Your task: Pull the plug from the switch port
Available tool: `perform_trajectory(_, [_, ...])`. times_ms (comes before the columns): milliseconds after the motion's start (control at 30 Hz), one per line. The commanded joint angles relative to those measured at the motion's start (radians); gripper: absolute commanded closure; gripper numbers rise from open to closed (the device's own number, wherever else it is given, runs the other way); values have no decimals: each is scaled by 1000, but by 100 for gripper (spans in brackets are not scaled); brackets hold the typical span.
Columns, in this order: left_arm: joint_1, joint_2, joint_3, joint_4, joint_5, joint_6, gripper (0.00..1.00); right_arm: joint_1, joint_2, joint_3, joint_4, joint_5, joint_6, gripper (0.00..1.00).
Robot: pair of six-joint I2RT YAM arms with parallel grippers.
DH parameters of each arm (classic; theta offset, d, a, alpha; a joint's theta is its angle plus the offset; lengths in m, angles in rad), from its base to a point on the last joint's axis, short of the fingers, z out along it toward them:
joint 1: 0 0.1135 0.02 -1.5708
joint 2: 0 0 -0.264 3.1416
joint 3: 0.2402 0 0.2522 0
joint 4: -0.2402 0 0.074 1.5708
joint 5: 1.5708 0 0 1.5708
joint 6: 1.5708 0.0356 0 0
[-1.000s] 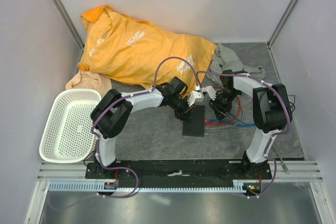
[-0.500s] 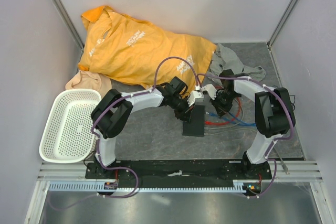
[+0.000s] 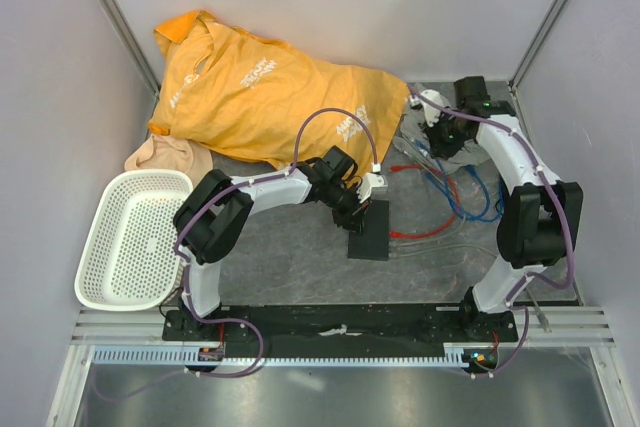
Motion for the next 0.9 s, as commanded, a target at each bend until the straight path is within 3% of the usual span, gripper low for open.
perform_trajectory(0, [4, 70, -25, -61, -93, 11, 99, -148, 17, 87, 6, 125, 23, 100])
perform_trajectory(233, [3, 80, -22, -58, -91, 8, 98, -312, 82, 132, 64, 300, 40, 100])
perform_trajectory(700, [3, 77, -26, -55, -104, 12, 98, -357, 244, 112, 167, 597, 176, 100])
perform_trajectory(833, [3, 80, -25, -53, -104, 12, 98, -362, 277, 123, 166, 601, 195, 100])
perform_trajectory(867, [3, 78, -25, -53, -102, 12, 98, -362, 278, 127, 155, 586, 202, 95])
